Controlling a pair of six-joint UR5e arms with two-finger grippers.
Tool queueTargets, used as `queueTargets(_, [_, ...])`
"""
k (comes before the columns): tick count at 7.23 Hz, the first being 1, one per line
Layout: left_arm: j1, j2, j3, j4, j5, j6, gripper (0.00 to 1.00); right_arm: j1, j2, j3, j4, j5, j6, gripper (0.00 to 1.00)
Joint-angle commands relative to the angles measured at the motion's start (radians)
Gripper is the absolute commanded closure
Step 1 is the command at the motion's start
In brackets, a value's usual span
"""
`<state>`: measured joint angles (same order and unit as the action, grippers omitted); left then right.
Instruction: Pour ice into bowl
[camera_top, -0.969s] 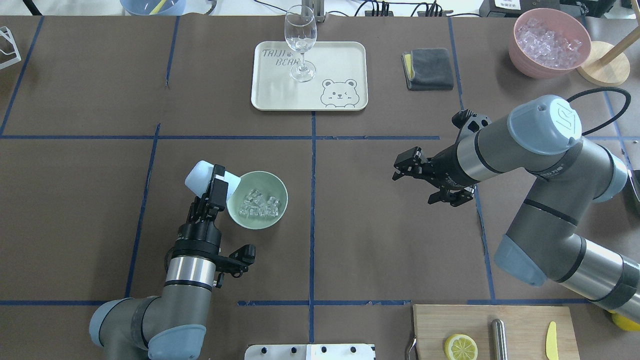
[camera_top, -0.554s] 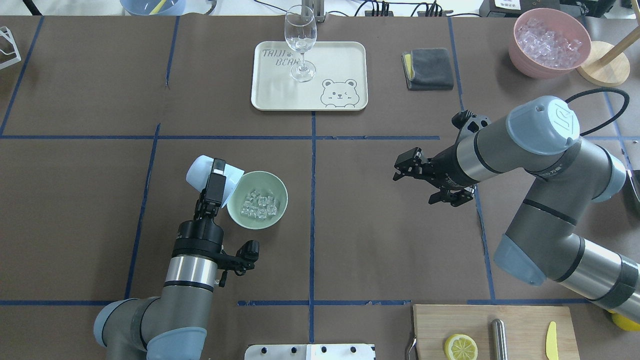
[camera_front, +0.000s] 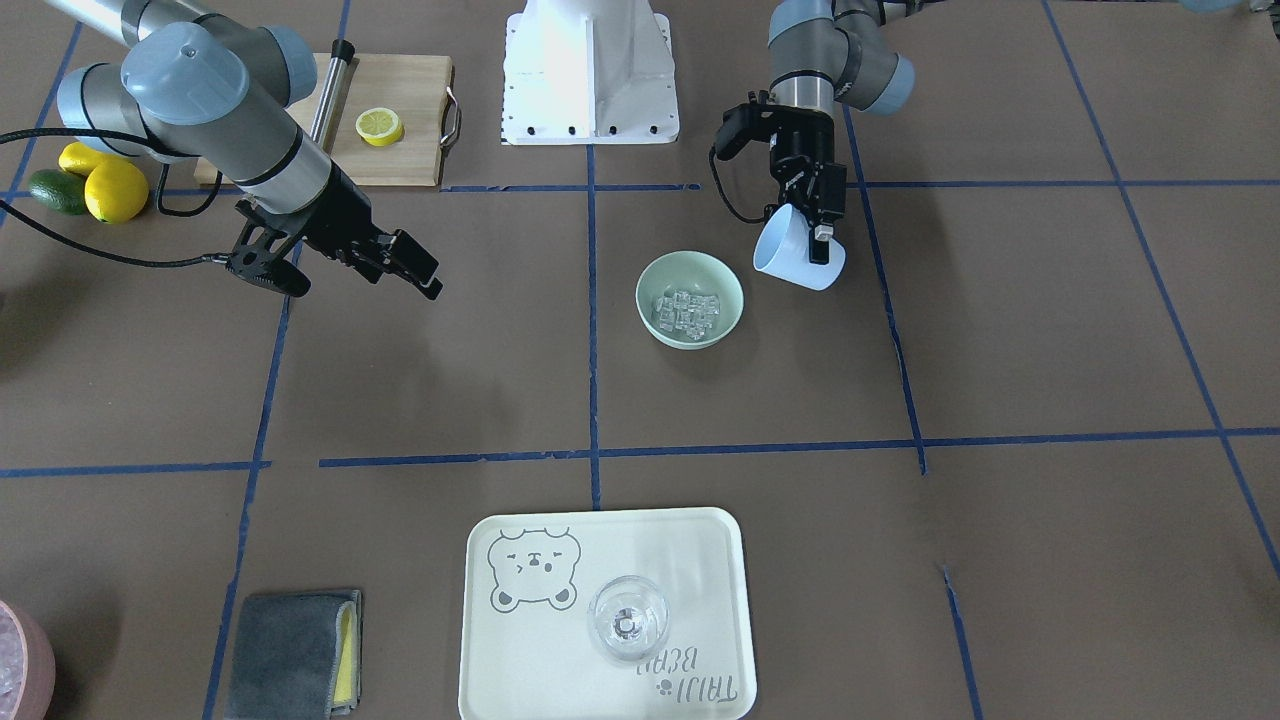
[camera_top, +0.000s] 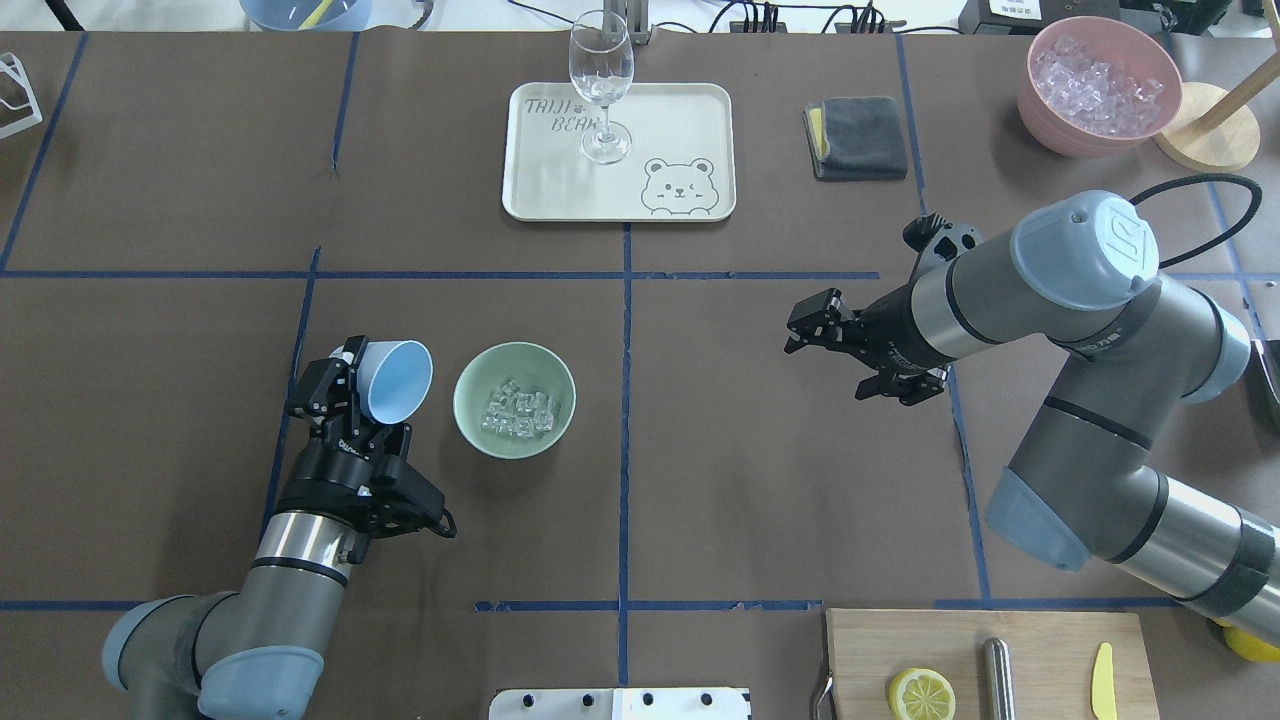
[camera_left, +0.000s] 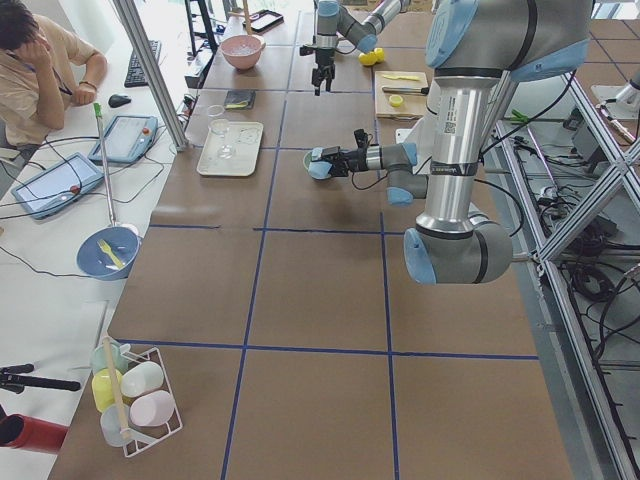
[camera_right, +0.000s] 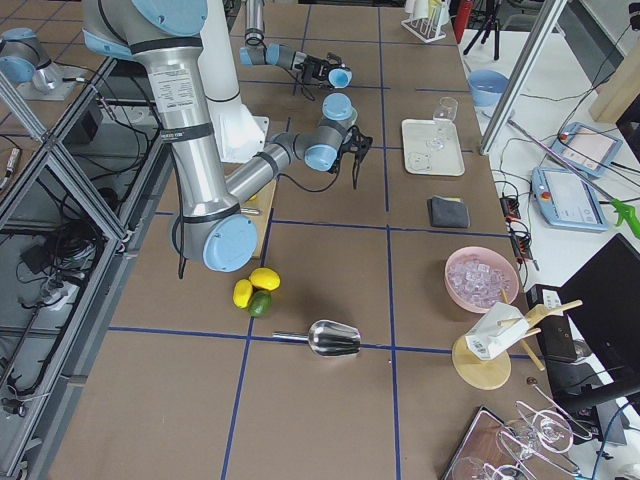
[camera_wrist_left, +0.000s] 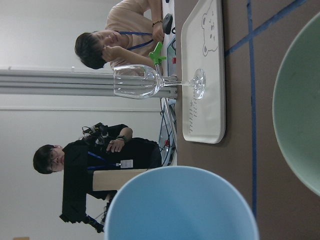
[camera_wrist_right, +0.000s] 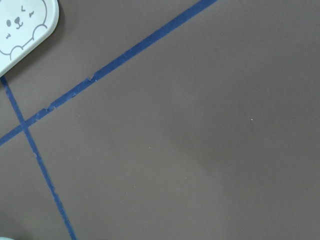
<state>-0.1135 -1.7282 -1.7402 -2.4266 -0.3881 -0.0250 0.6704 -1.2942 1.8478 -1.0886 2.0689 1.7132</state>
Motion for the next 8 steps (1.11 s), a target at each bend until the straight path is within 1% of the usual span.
queueTargets(1, [-0.035, 0.126, -0.004, -0.002, -0.143, -0.583, 1.00, 0.001, 0.001, 0.011, -0.001, -0.024, -0.001, 0.00])
queueTargets(2, [-0.044, 0.215, -0.042, -0.003, -0.165, -0.835, 1.00, 0.002, 0.003, 0.016, -0.001, -0.026, -0.001, 0.00])
queueTargets(3, [-0.046, 0.302, -0.091, -0.005, -0.160, -0.966, 1.00, 0.003, 0.001, 0.016, -0.002, -0.044, -0.003, 0.00])
queueTargets(4, [-0.049, 0.350, -0.119, -0.005, -0.160, -1.147, 1.00, 0.003, 0.001, 0.014, -0.002, -0.050, -0.004, 0.00])
queueTargets(6, [-0.051, 0.372, -0.058, -0.005, -0.152, -1.431, 1.00, 0.006, 0.001, 0.024, -0.002, -0.050, -0.004, 0.00])
queueTargets(7, [-0.051, 0.381, -0.058, -0.005, -0.149, -1.502, 1.00, 0.011, 0.000, 0.024, -0.002, -0.050, -0.004, 0.00])
queueTargets(8, [-0.057, 0.384, -0.047, -0.005, -0.146, -1.503, 1.00, 0.017, 0.001, 0.024, -0.004, -0.050, -0.004, 0.00])
